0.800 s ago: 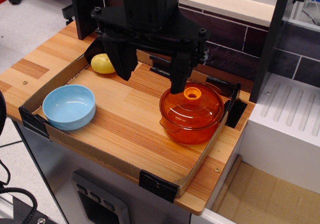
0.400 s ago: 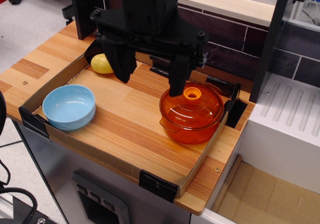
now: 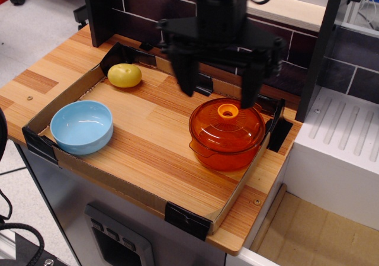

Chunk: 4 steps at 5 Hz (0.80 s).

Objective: Take lid off pot

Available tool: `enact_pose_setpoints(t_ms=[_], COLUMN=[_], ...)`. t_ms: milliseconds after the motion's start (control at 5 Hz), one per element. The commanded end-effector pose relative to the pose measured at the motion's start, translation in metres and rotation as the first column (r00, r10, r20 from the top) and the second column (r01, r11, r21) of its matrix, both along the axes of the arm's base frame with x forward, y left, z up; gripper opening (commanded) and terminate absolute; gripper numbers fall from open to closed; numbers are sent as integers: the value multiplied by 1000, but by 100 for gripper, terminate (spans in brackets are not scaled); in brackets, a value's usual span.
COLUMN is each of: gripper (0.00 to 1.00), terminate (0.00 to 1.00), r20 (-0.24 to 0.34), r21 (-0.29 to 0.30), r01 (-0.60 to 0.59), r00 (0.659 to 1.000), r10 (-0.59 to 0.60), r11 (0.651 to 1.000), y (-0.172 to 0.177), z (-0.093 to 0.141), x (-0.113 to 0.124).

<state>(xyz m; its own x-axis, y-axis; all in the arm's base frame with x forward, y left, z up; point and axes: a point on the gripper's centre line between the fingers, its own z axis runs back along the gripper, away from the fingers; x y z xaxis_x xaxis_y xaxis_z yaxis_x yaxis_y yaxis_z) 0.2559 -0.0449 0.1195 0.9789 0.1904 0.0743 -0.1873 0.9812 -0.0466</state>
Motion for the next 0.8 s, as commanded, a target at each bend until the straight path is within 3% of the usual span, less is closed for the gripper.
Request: enact_pose_setpoints(t_ms=[0, 600], gripper=[100, 100], terminate=[0, 0], r20=[66, 63], r21=[-56, -42], r01=[10, -19], r00=[998, 998], r10=[-7, 22], r11=[998, 999], y=[2, 7], z=[-6, -32], x=[15, 31])
